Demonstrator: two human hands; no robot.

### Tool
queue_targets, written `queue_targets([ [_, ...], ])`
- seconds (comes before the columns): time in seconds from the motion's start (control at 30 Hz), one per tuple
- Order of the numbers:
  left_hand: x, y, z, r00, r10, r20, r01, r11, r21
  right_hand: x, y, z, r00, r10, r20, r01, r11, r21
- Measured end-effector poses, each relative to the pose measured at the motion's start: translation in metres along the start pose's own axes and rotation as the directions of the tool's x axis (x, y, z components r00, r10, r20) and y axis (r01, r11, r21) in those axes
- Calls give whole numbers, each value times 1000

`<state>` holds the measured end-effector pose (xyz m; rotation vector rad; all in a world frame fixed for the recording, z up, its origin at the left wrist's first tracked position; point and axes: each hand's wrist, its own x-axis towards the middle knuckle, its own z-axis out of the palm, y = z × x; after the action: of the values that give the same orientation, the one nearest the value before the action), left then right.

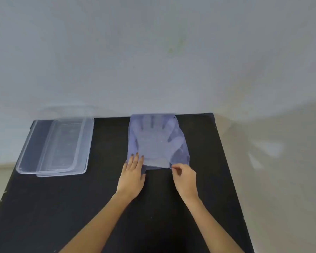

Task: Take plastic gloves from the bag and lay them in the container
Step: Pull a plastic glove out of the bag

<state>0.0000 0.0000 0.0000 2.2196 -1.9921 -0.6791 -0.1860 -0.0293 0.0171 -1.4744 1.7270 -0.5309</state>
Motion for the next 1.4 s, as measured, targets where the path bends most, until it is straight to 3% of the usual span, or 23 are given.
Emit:
queue_targets([
  [0.13,8,-16,12,1000,8,6,-9,995,97,11,-3,15,976,210,-50,-201,970,139],
  [0.23,14,-31,23,1000,5,30,-9,992,125,16,-7,27,958,279,-73,-260,945,200],
  [0.6,21,-55,36,996,23,82,-32,994,106,27,-11,47,919,357,-168,-326,926,188],
  [0.73,23,-57,39,995,23,101,-30,997,68,21,-11,53,875,456,-162,-405,873,271],
  [1.1,22,-63,34,990,61,124,-65,998,26,23,-23,73,811,518,-273,-397,830,392],
  [1.4,23,-64,34,990,58,130,-61,998,13,26,-33,84,693,670,-268,-442,688,576],
])
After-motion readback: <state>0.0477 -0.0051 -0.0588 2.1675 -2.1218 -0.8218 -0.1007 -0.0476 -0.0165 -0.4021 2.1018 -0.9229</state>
